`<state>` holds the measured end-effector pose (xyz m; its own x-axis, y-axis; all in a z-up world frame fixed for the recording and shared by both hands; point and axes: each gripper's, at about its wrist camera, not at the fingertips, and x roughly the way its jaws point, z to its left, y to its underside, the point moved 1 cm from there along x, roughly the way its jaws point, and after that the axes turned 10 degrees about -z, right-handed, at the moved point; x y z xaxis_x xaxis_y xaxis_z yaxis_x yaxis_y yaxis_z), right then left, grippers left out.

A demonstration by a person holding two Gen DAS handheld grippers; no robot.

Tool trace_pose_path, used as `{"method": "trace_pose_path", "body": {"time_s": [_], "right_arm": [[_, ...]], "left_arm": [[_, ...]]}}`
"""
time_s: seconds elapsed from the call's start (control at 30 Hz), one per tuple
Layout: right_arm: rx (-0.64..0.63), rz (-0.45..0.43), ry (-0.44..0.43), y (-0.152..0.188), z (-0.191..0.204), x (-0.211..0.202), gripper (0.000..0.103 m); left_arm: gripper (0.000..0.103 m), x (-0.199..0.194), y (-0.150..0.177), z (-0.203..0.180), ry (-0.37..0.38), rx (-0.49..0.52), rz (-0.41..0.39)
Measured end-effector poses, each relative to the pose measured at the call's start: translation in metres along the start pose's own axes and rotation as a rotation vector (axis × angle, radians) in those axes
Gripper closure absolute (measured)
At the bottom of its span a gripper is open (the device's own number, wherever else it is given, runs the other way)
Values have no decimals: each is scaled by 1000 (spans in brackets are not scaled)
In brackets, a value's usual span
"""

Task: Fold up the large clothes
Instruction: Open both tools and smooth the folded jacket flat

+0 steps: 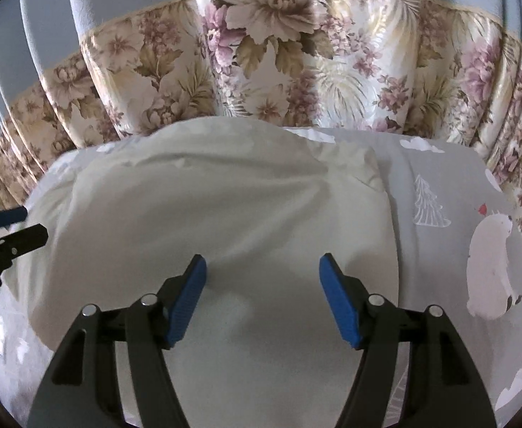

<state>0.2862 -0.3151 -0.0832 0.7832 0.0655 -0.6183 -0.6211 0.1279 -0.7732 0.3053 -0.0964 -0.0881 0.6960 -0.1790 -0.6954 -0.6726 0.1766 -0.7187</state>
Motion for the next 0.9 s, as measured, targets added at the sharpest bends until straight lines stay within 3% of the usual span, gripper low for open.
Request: {"method": "trace_pose_path", "body": {"time_s": [0.2,0.37,0.73,0.9], "right_arm": [[-12,32,6,5,-3,14,35],[-27,56,16,7,-6,25,26],[14,76,-4,11,-12,39,24],[15,78,8,10,-10,34,24]], "left_arm": [[3,36,10,-17,-39,35,95],[3,48,13,-13,-12,12,100],[3,67,16,-23,-58,70,110],[3,57,13,-17,-26,43,88]]}}
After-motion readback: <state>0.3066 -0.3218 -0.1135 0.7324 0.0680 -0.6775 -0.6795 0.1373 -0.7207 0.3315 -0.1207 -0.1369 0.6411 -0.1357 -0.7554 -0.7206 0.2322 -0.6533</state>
